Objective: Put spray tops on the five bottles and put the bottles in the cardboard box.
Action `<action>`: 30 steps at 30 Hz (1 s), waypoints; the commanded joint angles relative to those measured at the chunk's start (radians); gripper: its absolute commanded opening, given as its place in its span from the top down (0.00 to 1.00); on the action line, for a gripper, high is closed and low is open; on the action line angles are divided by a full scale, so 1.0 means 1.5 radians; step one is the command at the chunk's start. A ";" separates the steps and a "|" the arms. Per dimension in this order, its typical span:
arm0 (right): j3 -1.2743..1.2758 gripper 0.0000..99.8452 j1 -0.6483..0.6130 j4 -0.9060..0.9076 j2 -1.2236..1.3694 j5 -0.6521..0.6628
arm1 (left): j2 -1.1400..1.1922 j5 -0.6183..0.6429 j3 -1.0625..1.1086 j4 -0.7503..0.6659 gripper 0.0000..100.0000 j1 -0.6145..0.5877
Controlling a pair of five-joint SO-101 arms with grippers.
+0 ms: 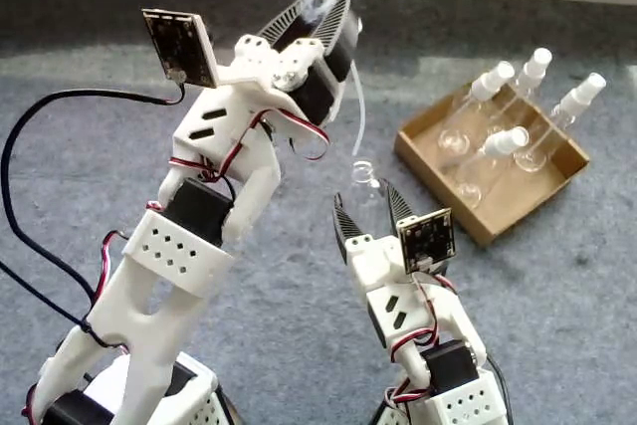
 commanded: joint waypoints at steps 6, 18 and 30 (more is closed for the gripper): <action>0.029 0.92 -0.005 -0.019 -0.012 -0.003 | -0.024 -0.005 0.040 -0.001 1.00 0.043; 0.029 0.92 -0.005 -0.019 -0.012 -0.003 | -0.023 -0.004 0.001 -0.034 1.00 0.008; 0.029 0.92 -0.005 -0.019 -0.012 -0.003 | -0.023 -0.006 0.041 -0.111 1.00 0.006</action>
